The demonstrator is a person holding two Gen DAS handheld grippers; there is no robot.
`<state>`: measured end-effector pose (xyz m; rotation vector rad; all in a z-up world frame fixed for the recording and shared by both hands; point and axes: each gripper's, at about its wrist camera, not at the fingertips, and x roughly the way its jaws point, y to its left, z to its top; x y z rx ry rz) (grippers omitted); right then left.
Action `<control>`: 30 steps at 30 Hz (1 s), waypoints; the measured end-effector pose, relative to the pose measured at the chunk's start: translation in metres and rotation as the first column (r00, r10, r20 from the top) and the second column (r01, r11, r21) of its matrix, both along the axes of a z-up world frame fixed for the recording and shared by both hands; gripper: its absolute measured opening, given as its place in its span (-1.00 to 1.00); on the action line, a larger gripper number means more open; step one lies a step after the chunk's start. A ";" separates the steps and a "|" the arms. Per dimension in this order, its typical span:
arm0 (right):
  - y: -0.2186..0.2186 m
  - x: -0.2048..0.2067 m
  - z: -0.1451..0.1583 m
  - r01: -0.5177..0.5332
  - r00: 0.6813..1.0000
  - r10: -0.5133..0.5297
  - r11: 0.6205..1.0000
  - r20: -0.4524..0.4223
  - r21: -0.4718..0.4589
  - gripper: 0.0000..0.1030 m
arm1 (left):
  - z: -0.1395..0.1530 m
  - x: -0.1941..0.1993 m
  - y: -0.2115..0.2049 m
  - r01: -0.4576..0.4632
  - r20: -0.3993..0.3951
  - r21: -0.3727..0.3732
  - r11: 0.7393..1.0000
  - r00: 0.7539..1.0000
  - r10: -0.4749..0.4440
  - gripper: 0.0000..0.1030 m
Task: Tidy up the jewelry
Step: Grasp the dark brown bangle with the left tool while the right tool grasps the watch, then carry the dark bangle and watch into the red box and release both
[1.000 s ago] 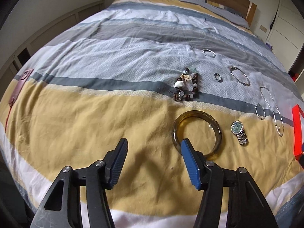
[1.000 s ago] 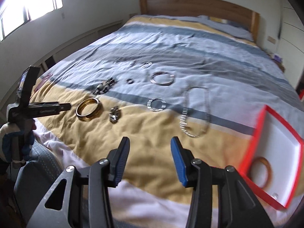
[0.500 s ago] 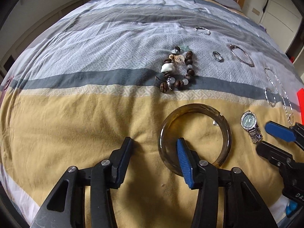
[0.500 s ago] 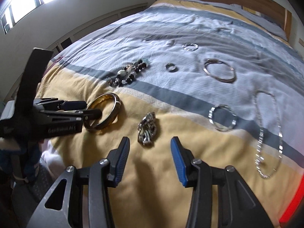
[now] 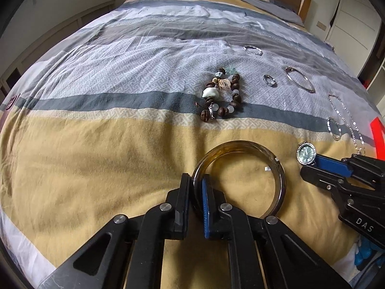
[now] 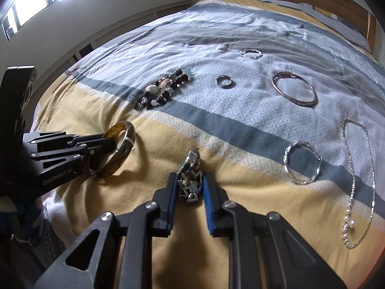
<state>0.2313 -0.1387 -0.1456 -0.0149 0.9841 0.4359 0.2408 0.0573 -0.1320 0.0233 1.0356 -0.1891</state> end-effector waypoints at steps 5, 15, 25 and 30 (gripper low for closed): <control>-0.003 -0.011 0.011 0.014 1.000 -0.014 1.000 0.008 0.018 -0.65 | 0.012 -0.013 0.004 -0.012 0.000 -0.045 0.999 1.000 0.012 -0.84; -0.014 -0.050 0.052 0.048 0.996 -0.051 0.998 0.075 0.043 -0.65 | 0.046 -0.047 -0.006 0.012 0.059 -0.033 0.999 0.998 -0.010 -0.85; -0.057 -0.101 0.102 0.139 0.973 -0.147 0.989 0.176 0.053 -0.65 | 0.099 -0.081 -0.039 0.090 0.152 -0.031 0.995 0.985 -0.084 -0.85; -0.112 -0.139 0.123 0.229 0.947 -0.235 0.972 0.221 0.051 -0.65 | 0.120 -0.093 -0.091 0.174 0.178 -0.045 0.984 0.970 -0.163 -0.85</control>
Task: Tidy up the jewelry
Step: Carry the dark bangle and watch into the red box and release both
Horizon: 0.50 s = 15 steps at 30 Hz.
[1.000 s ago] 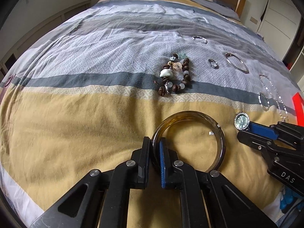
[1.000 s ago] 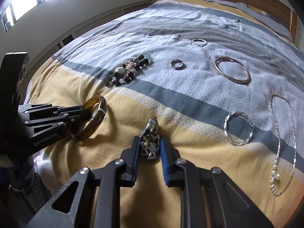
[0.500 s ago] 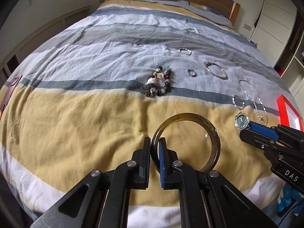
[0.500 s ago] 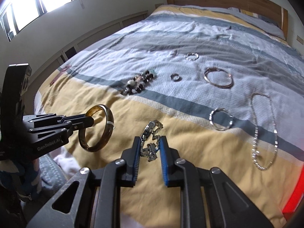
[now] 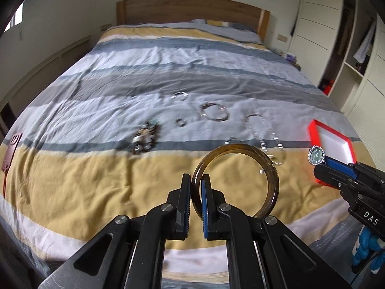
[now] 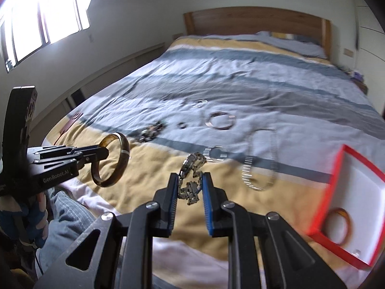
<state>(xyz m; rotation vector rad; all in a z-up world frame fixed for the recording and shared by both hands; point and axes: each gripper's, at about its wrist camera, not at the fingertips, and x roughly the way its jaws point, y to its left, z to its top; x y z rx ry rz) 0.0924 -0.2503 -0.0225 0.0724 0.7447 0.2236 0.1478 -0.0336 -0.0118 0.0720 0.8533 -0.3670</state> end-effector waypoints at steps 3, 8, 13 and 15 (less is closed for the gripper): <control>-0.039 -0.016 0.007 0.067 0.998 -0.067 0.998 0.013 -0.012 -0.65 | 0.008 -0.003 -0.043 0.069 0.000 -0.011 0.998 0.998 -0.069 -0.85; -0.117 -0.040 0.013 0.200 0.980 -0.200 0.979 0.015 -0.042 -0.65 | 0.015 -0.006 -0.127 0.197 -0.012 -0.021 0.980 0.980 -0.197 -0.85; -0.187 -0.053 0.002 0.298 0.954 -0.300 0.952 -0.011 -0.074 -0.65 | 0.008 -0.003 -0.210 0.298 -0.039 -0.009 0.955 0.954 -0.298 -0.85; -0.216 -0.052 -0.007 0.330 0.942 -0.333 0.941 -0.032 -0.079 -0.65 | 0.001 0.000 -0.242 0.329 -0.054 0.001 0.944 0.943 -0.329 -0.85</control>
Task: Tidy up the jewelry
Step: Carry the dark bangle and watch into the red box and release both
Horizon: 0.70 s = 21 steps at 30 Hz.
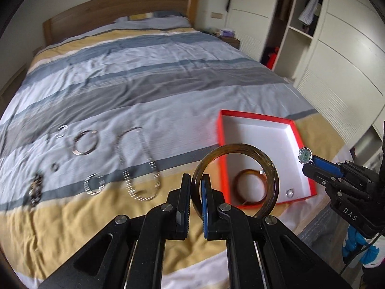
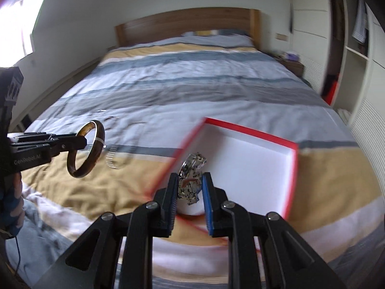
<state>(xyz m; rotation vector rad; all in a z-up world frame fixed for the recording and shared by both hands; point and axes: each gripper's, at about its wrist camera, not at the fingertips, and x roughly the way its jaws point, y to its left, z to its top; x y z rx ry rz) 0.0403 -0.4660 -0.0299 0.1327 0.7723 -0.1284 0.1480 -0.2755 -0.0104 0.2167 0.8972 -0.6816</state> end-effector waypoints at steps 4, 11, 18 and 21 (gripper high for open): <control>-0.038 0.010 -0.020 0.013 0.999 -0.013 1.000 -0.035 0.008 -0.65 | -0.017 0.007 -0.056 0.053 -0.019 0.038 0.998 0.998 -0.053 -0.85; -0.078 0.038 -0.047 -0.004 0.997 0.004 1.000 -0.074 0.001 -0.65 | -0.055 0.026 -0.119 0.109 -0.047 0.113 0.988 0.993 -0.105 -0.85; -0.109 0.070 -0.067 -0.029 0.993 0.026 0.999 -0.119 -0.020 -0.64 | -0.090 0.048 -0.158 0.147 -0.046 0.188 0.971 0.989 -0.141 -0.85; -0.117 0.078 -0.074 -0.043 0.990 0.039 0.999 -0.135 -0.023 -0.65 | -0.099 0.057 -0.165 0.141 -0.044 0.199 0.970 0.990 -0.134 -0.85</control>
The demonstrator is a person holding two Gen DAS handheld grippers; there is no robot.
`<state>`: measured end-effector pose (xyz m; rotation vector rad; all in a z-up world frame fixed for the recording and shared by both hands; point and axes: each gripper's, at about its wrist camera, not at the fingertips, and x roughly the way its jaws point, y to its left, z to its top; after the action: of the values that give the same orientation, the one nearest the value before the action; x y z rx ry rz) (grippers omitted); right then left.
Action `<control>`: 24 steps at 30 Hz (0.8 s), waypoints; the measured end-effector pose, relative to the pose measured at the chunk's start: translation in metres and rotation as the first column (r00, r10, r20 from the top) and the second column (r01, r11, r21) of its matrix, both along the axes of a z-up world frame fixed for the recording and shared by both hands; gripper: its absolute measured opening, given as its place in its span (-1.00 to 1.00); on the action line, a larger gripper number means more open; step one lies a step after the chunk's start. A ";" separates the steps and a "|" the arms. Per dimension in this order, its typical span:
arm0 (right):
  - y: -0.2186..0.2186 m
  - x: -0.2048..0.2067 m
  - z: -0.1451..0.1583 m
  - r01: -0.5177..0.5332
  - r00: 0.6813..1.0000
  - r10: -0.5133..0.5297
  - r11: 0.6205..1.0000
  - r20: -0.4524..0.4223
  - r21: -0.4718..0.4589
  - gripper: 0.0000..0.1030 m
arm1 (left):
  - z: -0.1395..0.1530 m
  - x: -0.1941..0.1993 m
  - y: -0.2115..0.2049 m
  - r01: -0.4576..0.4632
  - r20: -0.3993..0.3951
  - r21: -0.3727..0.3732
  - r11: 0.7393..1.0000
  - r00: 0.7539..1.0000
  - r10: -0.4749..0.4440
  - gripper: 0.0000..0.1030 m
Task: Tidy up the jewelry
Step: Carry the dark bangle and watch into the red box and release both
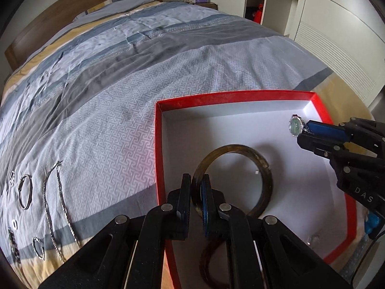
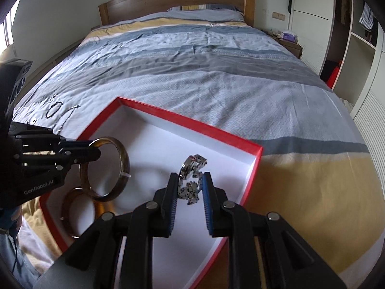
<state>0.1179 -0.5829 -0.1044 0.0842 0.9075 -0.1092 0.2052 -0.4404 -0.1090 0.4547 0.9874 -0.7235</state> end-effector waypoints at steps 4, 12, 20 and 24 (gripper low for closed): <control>0.002 0.007 -0.007 -0.051 0.998 0.050 0.999 -0.024 -0.019 -0.64 | -0.009 0.005 -0.005 0.003 -0.007 -0.003 1.000 1.000 -0.003 -0.84; 0.011 0.012 -0.015 -0.087 0.996 0.084 0.994 -0.039 -0.068 -0.62 | -0.019 0.007 -0.001 -0.045 -0.008 -0.030 0.999 0.999 0.045 -0.80; 0.018 0.012 -0.020 -0.090 0.996 0.091 0.989 0.006 -0.117 -0.50 | -0.023 -0.004 0.011 -0.121 0.006 -0.045 0.992 0.993 0.121 -0.79; 0.015 0.008 -0.022 -0.080 0.995 0.086 0.992 0.060 -0.095 -0.50 | -0.023 -0.007 0.015 -0.149 0.009 -0.049 0.988 0.989 0.150 -0.80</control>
<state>0.1262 -0.5675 -0.1268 -0.0363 0.8399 -0.0708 0.1983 -0.4256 -0.1323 0.3390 0.9790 -0.6071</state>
